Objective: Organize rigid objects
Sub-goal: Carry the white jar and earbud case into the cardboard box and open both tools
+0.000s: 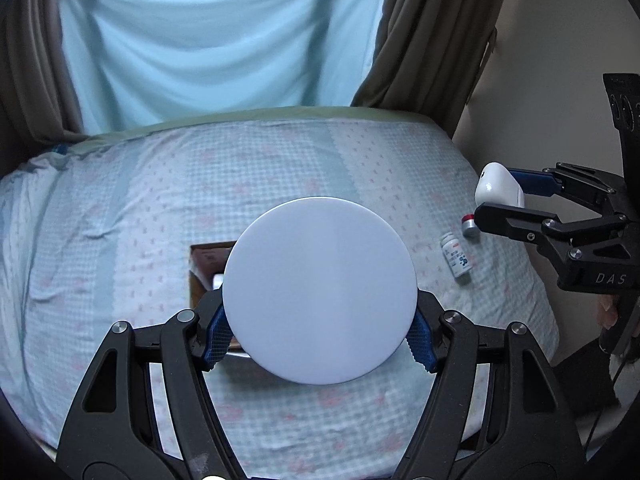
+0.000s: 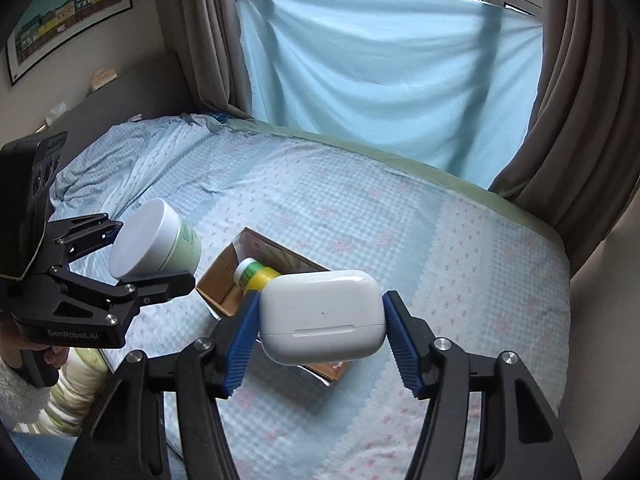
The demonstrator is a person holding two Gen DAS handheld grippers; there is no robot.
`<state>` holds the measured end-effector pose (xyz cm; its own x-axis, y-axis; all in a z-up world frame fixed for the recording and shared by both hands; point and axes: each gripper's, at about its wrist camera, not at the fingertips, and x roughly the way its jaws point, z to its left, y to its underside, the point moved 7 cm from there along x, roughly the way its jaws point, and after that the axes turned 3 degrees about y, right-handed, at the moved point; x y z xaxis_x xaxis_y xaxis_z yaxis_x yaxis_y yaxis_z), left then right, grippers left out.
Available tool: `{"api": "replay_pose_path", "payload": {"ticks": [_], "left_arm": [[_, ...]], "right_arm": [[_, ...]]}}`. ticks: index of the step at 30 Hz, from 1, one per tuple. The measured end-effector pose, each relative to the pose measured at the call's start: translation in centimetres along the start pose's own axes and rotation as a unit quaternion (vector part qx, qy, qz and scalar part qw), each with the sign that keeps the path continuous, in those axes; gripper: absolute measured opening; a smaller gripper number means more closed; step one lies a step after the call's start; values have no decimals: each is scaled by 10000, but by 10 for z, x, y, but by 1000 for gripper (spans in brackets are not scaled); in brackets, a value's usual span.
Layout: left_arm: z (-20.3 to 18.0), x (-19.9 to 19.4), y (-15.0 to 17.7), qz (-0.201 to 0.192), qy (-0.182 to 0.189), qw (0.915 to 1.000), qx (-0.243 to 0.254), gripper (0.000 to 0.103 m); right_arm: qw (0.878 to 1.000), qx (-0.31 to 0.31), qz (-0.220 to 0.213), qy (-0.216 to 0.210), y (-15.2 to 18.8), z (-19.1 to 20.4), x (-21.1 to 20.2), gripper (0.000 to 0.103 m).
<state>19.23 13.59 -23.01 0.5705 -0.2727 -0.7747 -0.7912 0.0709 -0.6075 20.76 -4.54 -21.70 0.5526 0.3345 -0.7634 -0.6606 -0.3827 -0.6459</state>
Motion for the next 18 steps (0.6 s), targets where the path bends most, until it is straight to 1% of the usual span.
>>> {"api": "replay_pose_path", "payload": {"ticks": [4,9,13,18], "left_arm": [[40,7,2,196,16,9998,56,68],[79,26,6,438,14,9990,-106,68],[99,52,9,611,-38,9980,-127,68],[111,90,14,919,76,9954,-253,68]], "right_arm": [[9986,525,74,87,-19,24,26,57],[9923,1188,292,194,-30,40,62,57],[9859,1535,561,358,-32,43,93,57],[9728,2084,897,471,-26,31,136,57]]}}
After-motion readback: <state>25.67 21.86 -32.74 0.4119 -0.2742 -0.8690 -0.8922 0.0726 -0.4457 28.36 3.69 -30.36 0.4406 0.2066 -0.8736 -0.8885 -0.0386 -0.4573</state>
